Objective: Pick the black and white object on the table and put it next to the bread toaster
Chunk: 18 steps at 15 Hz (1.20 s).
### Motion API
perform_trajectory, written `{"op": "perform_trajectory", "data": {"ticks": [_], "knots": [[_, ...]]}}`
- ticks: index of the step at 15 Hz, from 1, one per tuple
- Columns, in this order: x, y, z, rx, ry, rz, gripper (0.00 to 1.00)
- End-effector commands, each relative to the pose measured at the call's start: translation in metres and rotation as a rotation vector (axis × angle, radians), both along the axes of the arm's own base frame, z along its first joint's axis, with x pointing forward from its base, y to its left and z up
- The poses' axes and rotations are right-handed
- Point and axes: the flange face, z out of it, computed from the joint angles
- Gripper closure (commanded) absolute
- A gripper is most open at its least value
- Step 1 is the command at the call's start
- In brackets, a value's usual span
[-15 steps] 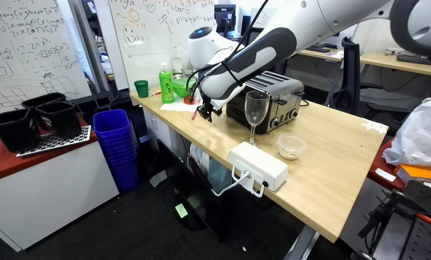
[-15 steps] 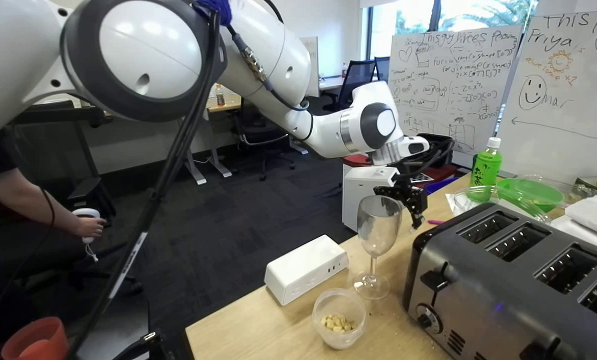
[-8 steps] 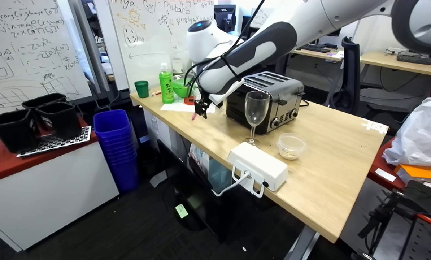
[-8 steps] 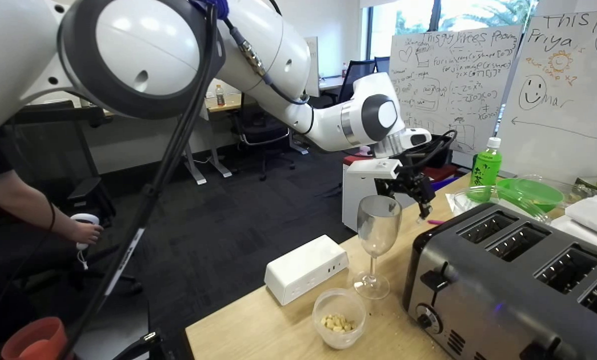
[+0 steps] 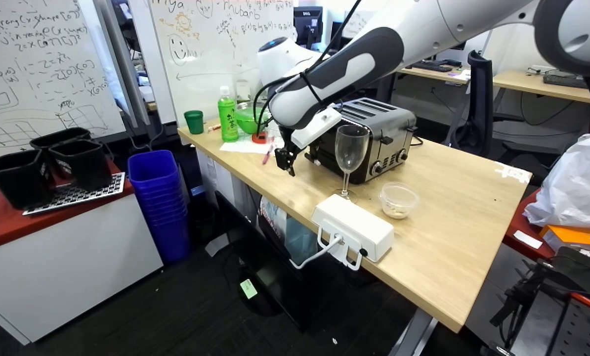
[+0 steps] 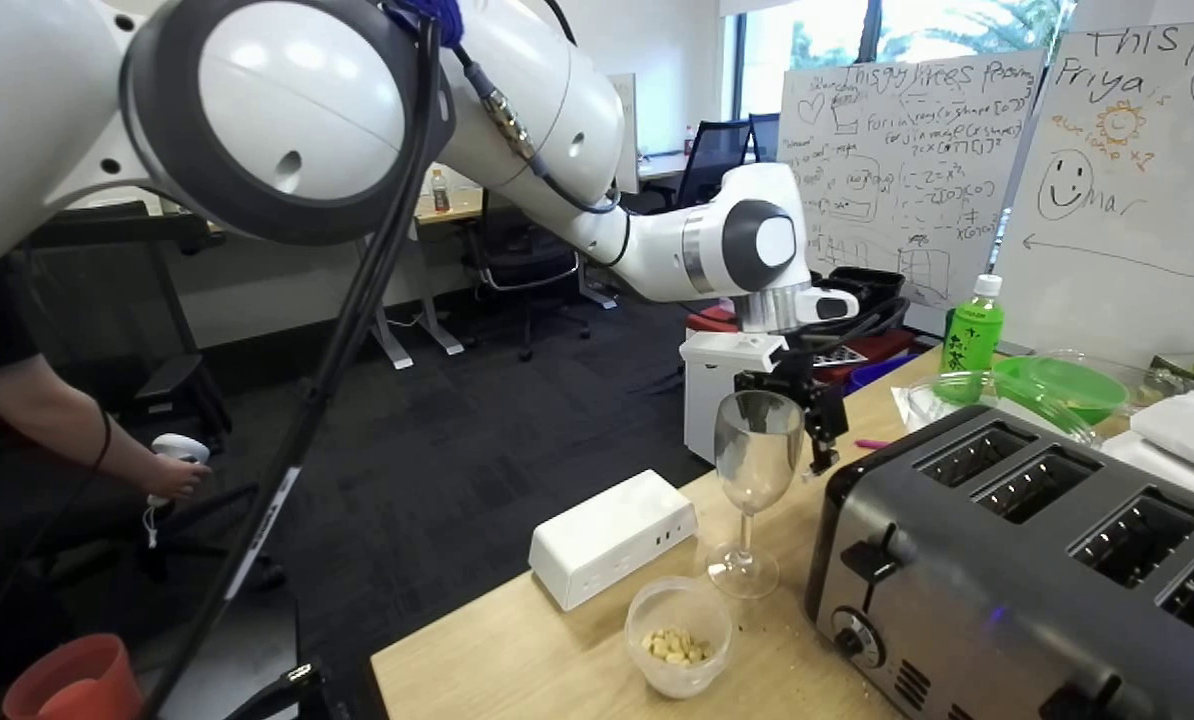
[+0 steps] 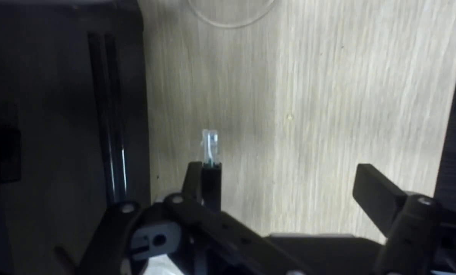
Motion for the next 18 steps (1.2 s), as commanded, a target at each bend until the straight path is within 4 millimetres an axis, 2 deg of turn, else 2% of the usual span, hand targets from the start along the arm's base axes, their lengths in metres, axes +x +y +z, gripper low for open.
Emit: {"op": "perform_trajectory", "data": {"ticks": [1,6,18], "knots": [[-0.005,0.003,-0.002,0.077,0.083,-0.033,0.0],[-0.009,0.015,-0.005,0.075,0.079,-0.045,0.0],[-0.009,0.014,-0.005,0.077,0.082,-0.048,0.0]]}}
